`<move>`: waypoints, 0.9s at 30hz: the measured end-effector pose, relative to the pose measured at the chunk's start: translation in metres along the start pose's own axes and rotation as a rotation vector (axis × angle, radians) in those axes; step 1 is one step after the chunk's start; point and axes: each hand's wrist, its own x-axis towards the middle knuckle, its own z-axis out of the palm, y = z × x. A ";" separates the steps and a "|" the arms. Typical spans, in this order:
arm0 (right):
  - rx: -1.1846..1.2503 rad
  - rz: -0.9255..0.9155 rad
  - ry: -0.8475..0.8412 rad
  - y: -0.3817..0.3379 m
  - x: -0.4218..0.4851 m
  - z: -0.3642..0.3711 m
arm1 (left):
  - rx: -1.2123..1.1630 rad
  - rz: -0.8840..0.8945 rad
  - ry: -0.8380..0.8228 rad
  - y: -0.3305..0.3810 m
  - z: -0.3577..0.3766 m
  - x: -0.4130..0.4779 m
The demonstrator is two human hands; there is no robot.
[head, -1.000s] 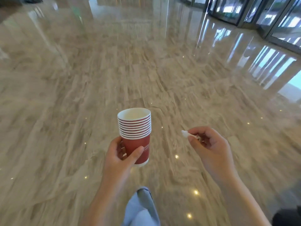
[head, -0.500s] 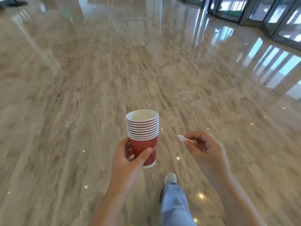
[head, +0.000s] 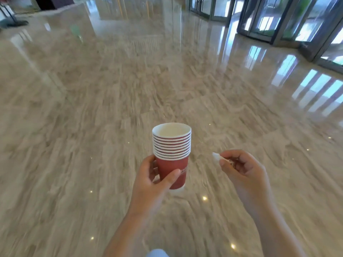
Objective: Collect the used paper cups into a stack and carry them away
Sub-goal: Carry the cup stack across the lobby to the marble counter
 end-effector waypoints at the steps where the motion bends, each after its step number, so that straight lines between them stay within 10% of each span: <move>1: 0.006 0.004 -0.016 0.003 0.021 0.006 | -0.001 -0.009 0.013 -0.003 0.002 0.022; 27: 0.048 -0.007 0.039 0.052 0.663 0.227 | 0.022 -0.076 -0.010 -0.001 0.064 0.699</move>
